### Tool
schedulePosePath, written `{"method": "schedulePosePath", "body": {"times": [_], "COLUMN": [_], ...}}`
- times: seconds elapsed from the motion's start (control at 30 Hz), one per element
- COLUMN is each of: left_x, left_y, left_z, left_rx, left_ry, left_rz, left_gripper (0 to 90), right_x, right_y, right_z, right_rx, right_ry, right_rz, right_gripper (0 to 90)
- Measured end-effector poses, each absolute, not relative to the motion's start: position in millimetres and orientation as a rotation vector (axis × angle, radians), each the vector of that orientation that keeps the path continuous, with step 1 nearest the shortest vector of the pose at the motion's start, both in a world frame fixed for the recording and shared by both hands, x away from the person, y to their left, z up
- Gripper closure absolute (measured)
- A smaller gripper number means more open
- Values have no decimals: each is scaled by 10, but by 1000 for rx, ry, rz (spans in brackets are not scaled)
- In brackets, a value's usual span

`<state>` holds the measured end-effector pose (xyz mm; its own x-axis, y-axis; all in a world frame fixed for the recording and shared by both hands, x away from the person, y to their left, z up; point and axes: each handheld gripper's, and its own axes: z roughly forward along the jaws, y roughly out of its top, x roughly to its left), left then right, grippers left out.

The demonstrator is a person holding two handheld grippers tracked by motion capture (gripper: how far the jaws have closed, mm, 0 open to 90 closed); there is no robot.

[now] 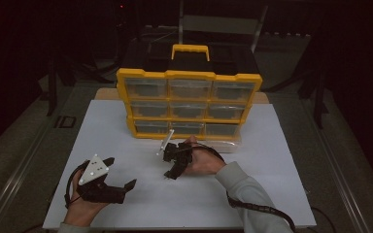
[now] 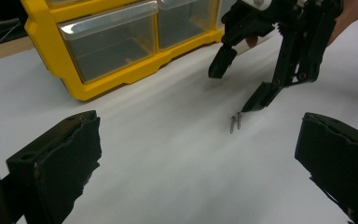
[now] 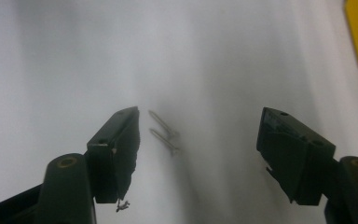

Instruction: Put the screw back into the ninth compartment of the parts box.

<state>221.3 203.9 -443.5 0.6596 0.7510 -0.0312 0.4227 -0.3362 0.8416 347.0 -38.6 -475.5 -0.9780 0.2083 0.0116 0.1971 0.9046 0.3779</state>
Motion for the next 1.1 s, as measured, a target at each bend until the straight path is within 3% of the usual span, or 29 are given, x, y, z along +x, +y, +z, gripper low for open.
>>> {"method": "schedulePosePath", "body": {"times": [0.47, 0.9, 1.1], "left_x": [2213, 2213, 2212], "left_y": [2038, 2028, 2023], "left_z": [-4438, -4443, -4441], "left_rx": [1975, 1975, 1980], "left_ry": [913, 913, 909], "left_rz": [458, 459, 459], "left_gripper": [9, 10, 10], "right_x": [3390, 3367, 3389], "right_y": [-180, -149, -144], "right_z": [-4972, -4988, -4986], "right_rx": [272, 275, 294], "right_ry": [3082, 3097, 3098], "right_rz": [503, 440, 415], "right_gripper": [457, 774, 853]}}
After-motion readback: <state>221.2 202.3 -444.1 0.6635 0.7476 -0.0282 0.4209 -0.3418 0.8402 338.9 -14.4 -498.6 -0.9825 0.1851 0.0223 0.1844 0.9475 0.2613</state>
